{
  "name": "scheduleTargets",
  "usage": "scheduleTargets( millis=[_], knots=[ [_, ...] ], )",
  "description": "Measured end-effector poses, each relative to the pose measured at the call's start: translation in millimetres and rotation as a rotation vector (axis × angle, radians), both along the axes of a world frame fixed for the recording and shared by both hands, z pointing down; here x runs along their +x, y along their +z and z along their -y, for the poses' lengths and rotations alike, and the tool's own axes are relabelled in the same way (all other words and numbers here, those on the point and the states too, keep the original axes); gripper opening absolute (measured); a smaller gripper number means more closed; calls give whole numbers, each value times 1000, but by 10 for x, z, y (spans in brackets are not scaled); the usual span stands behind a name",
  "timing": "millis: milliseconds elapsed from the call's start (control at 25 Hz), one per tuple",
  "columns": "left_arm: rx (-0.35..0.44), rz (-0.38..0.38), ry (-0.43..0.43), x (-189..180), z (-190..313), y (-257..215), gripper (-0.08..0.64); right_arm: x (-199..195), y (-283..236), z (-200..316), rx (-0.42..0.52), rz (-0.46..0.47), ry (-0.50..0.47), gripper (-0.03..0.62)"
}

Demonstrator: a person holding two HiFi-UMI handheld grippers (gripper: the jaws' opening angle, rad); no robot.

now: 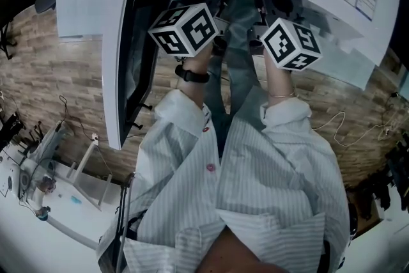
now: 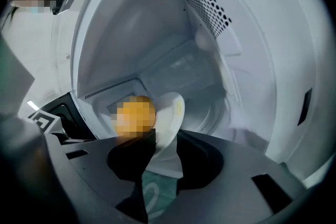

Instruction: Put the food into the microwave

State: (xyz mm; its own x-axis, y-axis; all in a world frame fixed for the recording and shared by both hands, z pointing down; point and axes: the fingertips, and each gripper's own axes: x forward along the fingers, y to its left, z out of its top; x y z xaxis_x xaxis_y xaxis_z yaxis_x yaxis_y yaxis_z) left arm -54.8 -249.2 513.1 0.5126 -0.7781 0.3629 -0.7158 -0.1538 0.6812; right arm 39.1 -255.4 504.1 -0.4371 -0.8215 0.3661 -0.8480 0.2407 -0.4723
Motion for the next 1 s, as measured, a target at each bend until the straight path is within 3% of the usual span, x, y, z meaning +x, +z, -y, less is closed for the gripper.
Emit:
scheduleTargets(
  millis=[560, 1000],
  knots=[
    [61, 228, 12, -37, 66, -5, 109, 1, 39, 80, 34, -167, 18, 167],
    [111, 350, -27, -69, 86, 24, 116, 23, 58, 128, 60, -254, 57, 183]
  ],
)
